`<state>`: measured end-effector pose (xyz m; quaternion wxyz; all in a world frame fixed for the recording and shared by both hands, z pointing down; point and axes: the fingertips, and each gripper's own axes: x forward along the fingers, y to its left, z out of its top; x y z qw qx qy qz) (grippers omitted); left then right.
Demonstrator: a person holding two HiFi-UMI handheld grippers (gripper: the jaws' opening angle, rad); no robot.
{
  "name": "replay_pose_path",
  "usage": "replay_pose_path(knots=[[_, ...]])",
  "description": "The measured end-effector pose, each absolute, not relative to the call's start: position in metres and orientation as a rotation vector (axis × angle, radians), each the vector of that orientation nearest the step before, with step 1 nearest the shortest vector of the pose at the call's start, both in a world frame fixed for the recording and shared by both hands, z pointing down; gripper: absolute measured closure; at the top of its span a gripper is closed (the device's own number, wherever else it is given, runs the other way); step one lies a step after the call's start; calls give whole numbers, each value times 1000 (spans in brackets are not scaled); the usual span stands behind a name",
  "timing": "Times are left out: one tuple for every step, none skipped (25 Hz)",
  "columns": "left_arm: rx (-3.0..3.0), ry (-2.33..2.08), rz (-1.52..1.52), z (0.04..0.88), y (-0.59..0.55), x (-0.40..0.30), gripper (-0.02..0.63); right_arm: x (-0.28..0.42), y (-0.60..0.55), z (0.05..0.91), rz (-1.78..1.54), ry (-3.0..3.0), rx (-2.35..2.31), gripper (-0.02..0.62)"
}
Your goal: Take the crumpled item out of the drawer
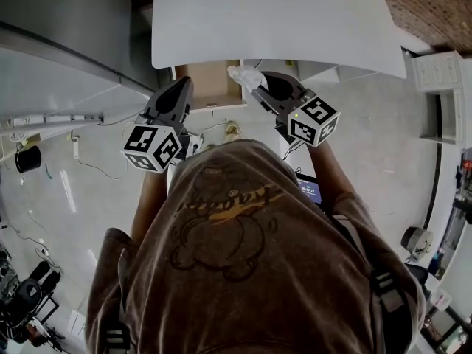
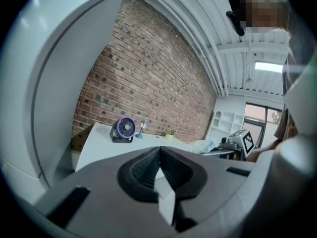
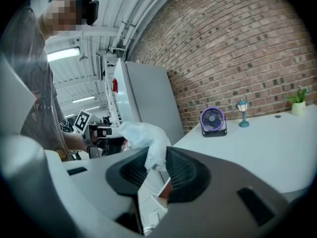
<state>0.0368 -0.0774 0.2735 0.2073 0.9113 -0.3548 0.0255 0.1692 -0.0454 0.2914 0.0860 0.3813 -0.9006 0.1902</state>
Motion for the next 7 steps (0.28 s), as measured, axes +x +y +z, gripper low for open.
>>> replay_pose_path(knots=[[2537,-989,69,274,-77,36,598,168,-45,292,566,-2686,1135,503],[2536,-991,67,274,-77,36,598,168,-46,291,565,-2688,1133,503],[2534,-992,66,274,-78,36,598,168,-47,291,564,-2689,1133,503],[2531,-992,67,275,-77,37,598,169,-47,291,566,-2689,1132,503],[2528,-992,68,275,-77,38,598,170,-47,291,568,-2689,1132,503],[2526,-990,70,275,-77,39,598,171,-46,292,571,-2689,1132,503],[2523,-989,71,276,-76,41,598,172,-46,292,574,-2688,1132,503]])
